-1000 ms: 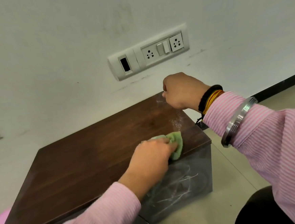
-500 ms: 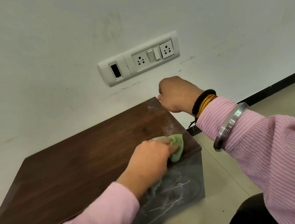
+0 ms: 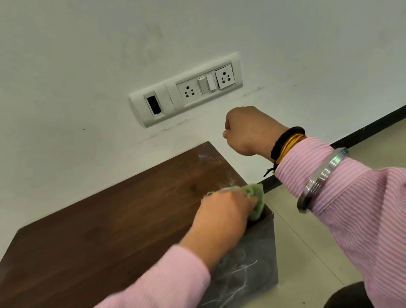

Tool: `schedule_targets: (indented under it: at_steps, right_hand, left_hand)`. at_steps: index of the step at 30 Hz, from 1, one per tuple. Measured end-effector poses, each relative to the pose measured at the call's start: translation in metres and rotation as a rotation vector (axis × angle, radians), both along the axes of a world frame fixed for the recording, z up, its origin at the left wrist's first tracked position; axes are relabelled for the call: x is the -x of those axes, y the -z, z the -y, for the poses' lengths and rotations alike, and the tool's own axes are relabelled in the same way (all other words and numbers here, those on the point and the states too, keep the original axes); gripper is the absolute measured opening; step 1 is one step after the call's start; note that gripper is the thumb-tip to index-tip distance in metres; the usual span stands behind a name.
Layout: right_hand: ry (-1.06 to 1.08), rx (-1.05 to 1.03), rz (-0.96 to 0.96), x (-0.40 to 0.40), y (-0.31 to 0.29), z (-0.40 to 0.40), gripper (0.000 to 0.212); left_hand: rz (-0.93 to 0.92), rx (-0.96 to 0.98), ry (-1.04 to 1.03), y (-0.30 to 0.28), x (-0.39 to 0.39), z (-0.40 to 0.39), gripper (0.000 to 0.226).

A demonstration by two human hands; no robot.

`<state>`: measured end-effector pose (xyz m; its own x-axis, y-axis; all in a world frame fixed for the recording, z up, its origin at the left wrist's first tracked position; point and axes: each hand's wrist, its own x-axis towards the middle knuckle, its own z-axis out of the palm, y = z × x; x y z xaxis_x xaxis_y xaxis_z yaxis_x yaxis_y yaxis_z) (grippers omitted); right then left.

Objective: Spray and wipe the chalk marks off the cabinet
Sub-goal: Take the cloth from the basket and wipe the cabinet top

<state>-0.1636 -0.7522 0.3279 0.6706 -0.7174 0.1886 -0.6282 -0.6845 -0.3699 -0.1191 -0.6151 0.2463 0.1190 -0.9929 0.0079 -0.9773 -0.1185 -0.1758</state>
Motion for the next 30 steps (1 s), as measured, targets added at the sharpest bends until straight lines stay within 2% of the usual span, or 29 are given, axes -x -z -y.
schedule_targets:
  at_steps: [3, 6, 8, 10, 13, 15, 17, 18, 20, 23, 25, 28, 30]
  right_hand:
    - [0.030, -0.002, 0.023, 0.004, -0.001, 0.006, 0.017]
    - [0.040, -0.013, 0.025, 0.007, 0.001, 0.008, 0.018]
    - [0.039, -0.021, 0.025, 0.009, 0.001, 0.011, 0.019]
    - [0.047, -0.032, 0.030, 0.009, 0.001, 0.014, 0.019]
    - [0.049, -0.048, 0.030, 0.007, 0.000, 0.012, 0.017]
    - [0.042, -0.034, 0.024, 0.007, -0.001, 0.008, 0.015]
    - [0.045, -0.014, 0.013, 0.008, -0.001, 0.005, 0.011]
    - [0.049, -0.007, 0.005, 0.009, 0.000, 0.005, 0.009]
    - [0.054, 0.001, -0.013, 0.011, 0.001, 0.006, 0.019]
    - [0.059, -0.010, -0.027, 0.015, 0.002, 0.012, 0.022]
    - [0.065, -0.014, -0.022, 0.016, 0.003, 0.016, 0.020]
    - [0.071, -0.019, -0.023, 0.014, 0.004, 0.017, 0.018]
    - [0.063, -0.033, -0.041, 0.010, 0.005, 0.014, 0.021]
  left_hand:
    - [0.017, -0.047, -0.157, -0.004, -0.038, 0.018, 0.049]
    - [-0.015, -0.116, -0.191, -0.011, -0.056, -0.004, 0.060]
    - [0.014, -0.112, -0.105, -0.007, -0.037, -0.027, 0.059]
    - [-0.033, -0.051, 0.033, -0.005, -0.003, -0.039, 0.052]
    - [-0.034, -0.006, 0.164, -0.001, 0.021, -0.011, 0.041]
    - [0.023, 0.026, 0.110, 0.003, 0.012, 0.023, 0.040]
    - [0.083, -0.021, -0.038, 0.000, -0.012, 0.052, 0.041]
    - [0.069, -0.023, -0.114, -0.003, -0.026, 0.061, 0.042]
    - [-0.017, -0.034, -0.230, -0.014, -0.053, 0.063, 0.045]
    - [-0.054, -0.079, -0.304, -0.018, -0.063, 0.034, 0.047]
    - [0.006, -0.106, -0.211, -0.012, -0.041, 0.006, 0.052]
    - [0.001, -0.138, -0.019, -0.010, -0.007, 0.000, 0.057]
    - [-0.046, -0.179, -0.077, -0.014, -0.011, 0.025, 0.053]
